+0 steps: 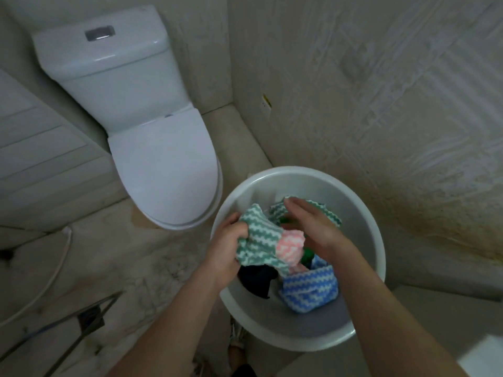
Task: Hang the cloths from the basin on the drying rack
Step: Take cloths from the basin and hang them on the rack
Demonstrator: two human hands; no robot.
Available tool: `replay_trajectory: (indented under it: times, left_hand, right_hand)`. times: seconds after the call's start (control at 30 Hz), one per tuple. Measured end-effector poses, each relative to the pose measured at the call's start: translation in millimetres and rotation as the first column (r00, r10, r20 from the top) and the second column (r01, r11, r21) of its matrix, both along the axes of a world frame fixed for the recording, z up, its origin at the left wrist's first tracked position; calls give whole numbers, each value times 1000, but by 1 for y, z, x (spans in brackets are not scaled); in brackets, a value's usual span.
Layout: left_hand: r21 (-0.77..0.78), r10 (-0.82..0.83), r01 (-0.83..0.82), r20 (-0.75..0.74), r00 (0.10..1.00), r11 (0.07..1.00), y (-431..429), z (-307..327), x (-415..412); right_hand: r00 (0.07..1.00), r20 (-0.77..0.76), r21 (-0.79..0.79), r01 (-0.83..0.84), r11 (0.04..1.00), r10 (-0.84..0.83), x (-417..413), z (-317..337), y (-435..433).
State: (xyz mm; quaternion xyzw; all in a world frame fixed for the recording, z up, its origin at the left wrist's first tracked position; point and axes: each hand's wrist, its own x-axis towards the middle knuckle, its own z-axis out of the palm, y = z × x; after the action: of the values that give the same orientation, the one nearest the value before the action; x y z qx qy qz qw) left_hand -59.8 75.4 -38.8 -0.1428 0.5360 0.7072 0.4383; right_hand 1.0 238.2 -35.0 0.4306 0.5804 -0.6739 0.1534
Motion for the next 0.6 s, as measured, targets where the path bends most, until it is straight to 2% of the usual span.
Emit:
replay_trajectory:
  times: [0.03,0.07,0.13,0.23,0.3,0.37,0.43,0.5,0.6]
  left_hand:
    - [61,17,-21,54,998,998,-2,2,1]
    - [99,31,-41,98,995,994,-6,5,-1]
    - [88,47,-57,110,993,995,-11,13,-2]
    - [-87,46,-54,-86,995,995,-20,22,-5]
    - [-167,-4,-44,-274,962,985,-31,32,-6]
    - [-182,-81,-1,-442,893,983,-46,40,-8]
    - [-185,-147,57,-522,840,981,-65,54,-8]
    - [-262,-188,39,-572,798,964,-81,66,-10]
    - [-220,-54,-87,-563,824,972,-110,90,-20]
  right_hand:
    - [999,13,-250,35,968,-33,-1,8,-5]
    - [1000,-9,-408,12,913,-17,-1,13,-12]
    - [992,-122,-496,-82,865,24,4,23,-21]
    - [961,-250,-572,-50,819,-116,4,36,-38]
    - [942,-280,-546,0,838,-183,-1,44,-51]
    - [925,-320,-473,34,881,-207,-8,44,-63]
    - [934,-320,-431,4,902,-157,-16,57,-80]
    - [940,-331,-382,-50,923,-86,-23,69,-93]
    - [906,-423,-370,-157,916,-16,-41,88,-116]
